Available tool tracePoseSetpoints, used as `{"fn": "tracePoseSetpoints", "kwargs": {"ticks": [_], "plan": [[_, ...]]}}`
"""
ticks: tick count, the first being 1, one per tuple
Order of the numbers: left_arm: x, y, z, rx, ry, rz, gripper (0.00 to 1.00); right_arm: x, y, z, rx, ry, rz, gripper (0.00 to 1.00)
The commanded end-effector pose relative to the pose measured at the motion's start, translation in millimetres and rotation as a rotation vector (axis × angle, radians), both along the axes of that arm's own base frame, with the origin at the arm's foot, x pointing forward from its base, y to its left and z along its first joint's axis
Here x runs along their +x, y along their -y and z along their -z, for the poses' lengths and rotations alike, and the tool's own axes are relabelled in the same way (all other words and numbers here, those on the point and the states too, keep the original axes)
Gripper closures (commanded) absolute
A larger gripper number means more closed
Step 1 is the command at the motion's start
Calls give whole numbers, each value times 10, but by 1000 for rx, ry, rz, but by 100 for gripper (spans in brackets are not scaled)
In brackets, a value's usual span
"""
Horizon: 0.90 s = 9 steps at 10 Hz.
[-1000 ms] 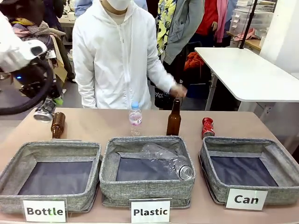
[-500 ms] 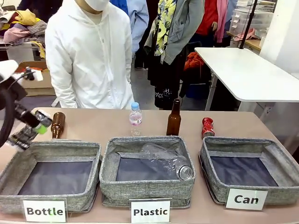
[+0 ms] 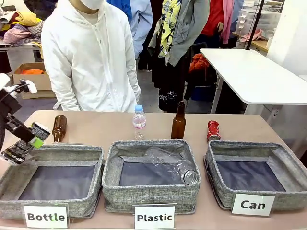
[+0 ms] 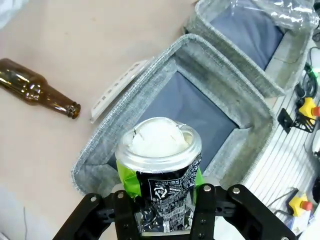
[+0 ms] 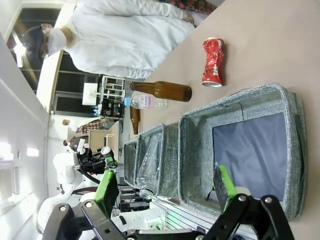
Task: Sort the can waste into the basket.
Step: Pick up the can waste from the table and place it in the right Fabric basket.
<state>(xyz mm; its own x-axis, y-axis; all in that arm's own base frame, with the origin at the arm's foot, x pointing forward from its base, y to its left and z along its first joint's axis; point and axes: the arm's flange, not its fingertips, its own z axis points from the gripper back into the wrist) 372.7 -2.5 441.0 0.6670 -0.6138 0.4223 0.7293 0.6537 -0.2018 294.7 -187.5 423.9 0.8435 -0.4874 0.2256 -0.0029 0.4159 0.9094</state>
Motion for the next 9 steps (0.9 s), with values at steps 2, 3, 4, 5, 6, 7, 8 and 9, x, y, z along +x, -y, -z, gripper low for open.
{"fn": "tracePoseSetpoints", "kwargs": {"ticks": [2,3,4,5,6,7,8,9], "plan": [[0,0,0,0,0,0,59,0,0,0,0,0,0,0],[9,347,-123,-97,74,105,59,-56,-66,-236,-68,-18,-58,0],[-27,698,-312,-135,119,213,59,-105,-79,-323,-133,-99,-61,0],[-143,1065,-492,-165,172,327,59,-214,-37,-370,-159,-156,-84,0],[-229,1508,-672,-149,223,456,59,-319,32,-407,-181,-194,-72,0],[-316,2075,-837,-127,256,567,59,-450,153,-449,-200,-232,-35,0],[-419,2592,-987,-109,272,666,59,-578,255,-494,-191,-249,-26,0],[-511,3170,-1072,-92,288,738,59,-698,380,-513,-184,-247,-12,0]]}}
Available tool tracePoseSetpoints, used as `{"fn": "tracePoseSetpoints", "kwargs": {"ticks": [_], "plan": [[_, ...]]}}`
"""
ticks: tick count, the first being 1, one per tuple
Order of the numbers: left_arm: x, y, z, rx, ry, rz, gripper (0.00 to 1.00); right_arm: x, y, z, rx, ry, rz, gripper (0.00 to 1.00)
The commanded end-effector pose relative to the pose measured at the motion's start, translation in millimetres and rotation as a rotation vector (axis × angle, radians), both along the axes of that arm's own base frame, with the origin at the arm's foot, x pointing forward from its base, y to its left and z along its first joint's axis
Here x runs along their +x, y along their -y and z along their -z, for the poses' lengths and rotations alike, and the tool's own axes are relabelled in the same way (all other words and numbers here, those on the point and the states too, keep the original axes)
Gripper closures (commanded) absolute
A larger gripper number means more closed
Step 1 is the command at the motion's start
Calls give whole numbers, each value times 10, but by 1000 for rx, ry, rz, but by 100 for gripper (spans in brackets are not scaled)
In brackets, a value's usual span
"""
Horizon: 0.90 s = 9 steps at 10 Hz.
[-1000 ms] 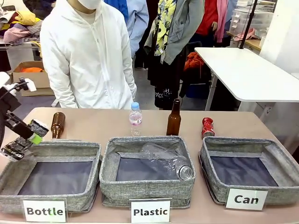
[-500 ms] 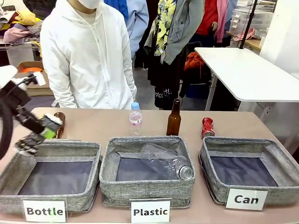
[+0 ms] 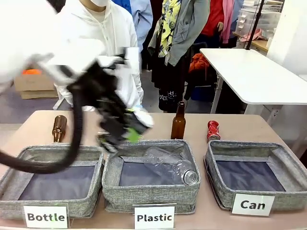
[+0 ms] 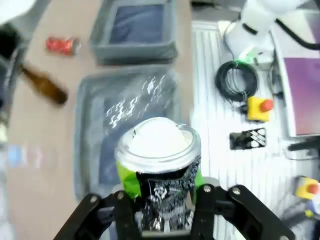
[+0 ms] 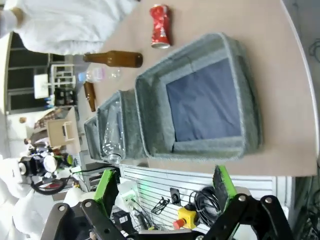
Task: Sort the can waste into the basket.
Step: Pick up the can waste from the table and place it in the right Fabric basket.
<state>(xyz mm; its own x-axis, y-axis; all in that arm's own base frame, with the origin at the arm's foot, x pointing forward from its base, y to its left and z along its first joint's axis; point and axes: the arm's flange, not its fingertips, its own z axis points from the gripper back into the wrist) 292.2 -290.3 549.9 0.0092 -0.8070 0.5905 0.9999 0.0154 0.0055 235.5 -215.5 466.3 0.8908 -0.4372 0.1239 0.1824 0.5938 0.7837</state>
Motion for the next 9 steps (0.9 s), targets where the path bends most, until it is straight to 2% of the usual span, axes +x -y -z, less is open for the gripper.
{"fn": "tracePoseSetpoints", "kwargs": {"ticks": [1,3,4,6,7,9], "plan": [[187,913,-27,32,80,72,59,-231,196,-86,26,-19,19,0],[99,2157,15,100,230,171,59,-500,277,5,33,-14,26,0],[137,2585,69,117,225,242,59,-682,308,49,43,-7,-1,0],[245,3250,213,118,227,271,59,-1055,371,76,88,19,-77,0],[358,3503,345,122,292,267,59,-1254,419,71,108,44,-113,0],[476,3759,577,130,272,236,59,-1445,509,79,137,110,-161,0]]}}
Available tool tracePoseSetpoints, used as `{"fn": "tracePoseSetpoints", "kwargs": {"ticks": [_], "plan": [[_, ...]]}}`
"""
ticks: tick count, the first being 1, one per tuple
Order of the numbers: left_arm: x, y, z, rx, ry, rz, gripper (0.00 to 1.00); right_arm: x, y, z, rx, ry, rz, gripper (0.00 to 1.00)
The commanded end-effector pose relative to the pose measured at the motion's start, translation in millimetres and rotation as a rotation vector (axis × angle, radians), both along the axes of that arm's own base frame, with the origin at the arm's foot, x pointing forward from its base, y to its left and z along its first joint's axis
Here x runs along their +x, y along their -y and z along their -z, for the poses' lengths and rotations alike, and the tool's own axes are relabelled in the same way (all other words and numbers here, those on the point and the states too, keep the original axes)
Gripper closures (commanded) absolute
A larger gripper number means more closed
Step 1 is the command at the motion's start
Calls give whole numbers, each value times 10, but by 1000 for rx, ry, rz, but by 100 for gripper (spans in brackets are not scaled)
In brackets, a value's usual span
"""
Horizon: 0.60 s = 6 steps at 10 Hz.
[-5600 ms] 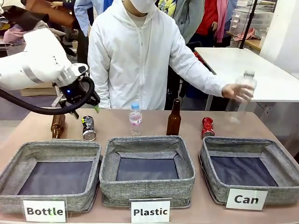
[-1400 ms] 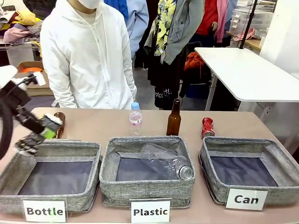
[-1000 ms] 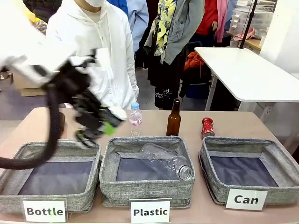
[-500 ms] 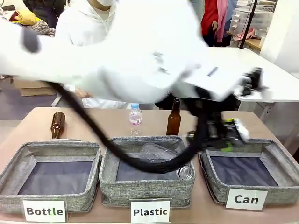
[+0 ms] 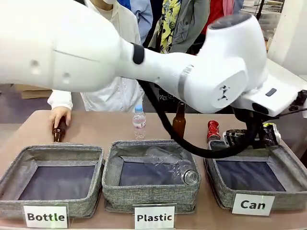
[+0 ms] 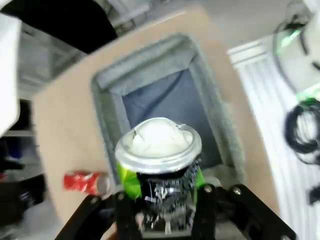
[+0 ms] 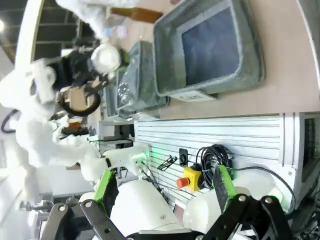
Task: Sort the can waste into the basket.
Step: Pick up the can waste from the table and place it in the right Fabric basket.
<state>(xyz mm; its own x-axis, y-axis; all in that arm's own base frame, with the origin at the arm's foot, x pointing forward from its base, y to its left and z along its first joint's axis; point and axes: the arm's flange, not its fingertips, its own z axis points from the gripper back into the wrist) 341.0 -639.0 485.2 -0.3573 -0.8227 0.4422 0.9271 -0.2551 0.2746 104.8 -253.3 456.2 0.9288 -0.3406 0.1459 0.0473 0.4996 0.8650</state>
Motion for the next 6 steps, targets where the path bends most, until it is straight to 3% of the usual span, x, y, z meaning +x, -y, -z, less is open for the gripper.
{"fn": "tracePoseSetpoints", "kwargs": {"ticks": [1,5,6], "plan": [[17,352,15,3,-10,-44,59,105,-25,4,-16,-35,25,0],[36,507,127,20,-21,-46,59,105,-25,4,-16,-35,25,0],[49,500,129,20,-25,-42,33,105,-25,4,-16,-35,25,0]]}}
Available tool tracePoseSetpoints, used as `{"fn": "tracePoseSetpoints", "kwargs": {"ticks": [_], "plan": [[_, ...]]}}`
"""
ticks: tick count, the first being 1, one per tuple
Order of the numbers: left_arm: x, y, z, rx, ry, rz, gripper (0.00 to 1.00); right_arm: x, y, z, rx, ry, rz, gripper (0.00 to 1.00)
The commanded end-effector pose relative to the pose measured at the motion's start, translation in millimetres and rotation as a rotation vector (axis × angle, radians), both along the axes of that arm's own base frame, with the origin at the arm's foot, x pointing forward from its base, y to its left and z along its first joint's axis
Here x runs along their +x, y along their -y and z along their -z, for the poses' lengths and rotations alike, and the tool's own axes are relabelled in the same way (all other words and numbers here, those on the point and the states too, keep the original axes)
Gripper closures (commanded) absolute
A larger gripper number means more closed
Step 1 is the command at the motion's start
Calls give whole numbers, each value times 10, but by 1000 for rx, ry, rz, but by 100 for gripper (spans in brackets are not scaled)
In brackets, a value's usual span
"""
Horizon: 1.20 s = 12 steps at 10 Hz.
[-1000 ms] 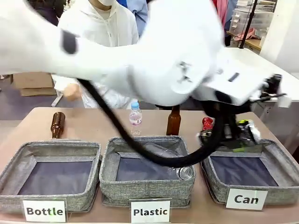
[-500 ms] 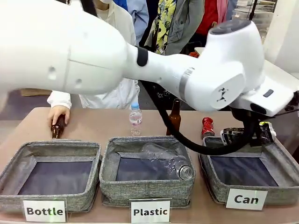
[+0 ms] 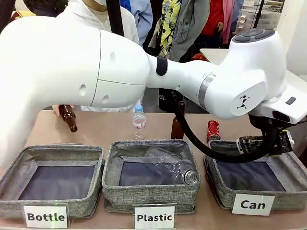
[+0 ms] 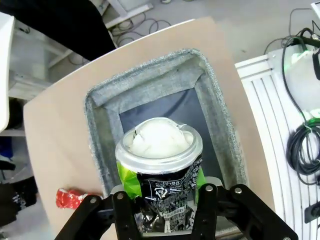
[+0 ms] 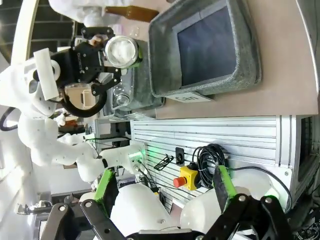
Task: Sort the can waste into the basket.
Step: Pick up the can waste from the table and place it in the right Fabric basket.
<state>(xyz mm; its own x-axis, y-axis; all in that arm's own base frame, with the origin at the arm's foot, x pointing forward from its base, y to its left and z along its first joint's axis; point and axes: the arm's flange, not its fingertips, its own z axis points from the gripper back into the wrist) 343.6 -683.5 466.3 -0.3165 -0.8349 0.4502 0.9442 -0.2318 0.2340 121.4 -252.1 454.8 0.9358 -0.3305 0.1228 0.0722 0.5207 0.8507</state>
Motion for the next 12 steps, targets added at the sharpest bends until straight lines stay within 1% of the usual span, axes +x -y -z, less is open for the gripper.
{"fn": "tracePoseSetpoints", "kwargs": {"ticks": [1,2,8,9,10,12], "plan": [[10,49,-49,13,15,-16,2,-61,-13,-10,8,-1,33,0],[13,44,-52,16,16,-14,0,-61,-13,-10,8,-1,33,0],[-28,-13,-82,7,24,-16,0,-61,-13,-10,8,-1,33,0],[-21,-25,-72,7,14,-22,0,-61,-13,-10,8,-1,33,0],[-27,-62,-73,15,-20,-34,0,-61,-13,-10,8,-1,33,0],[-105,-174,-165,6,-21,-36,0,-61,-13,-10,8,-1,33,0]]}}
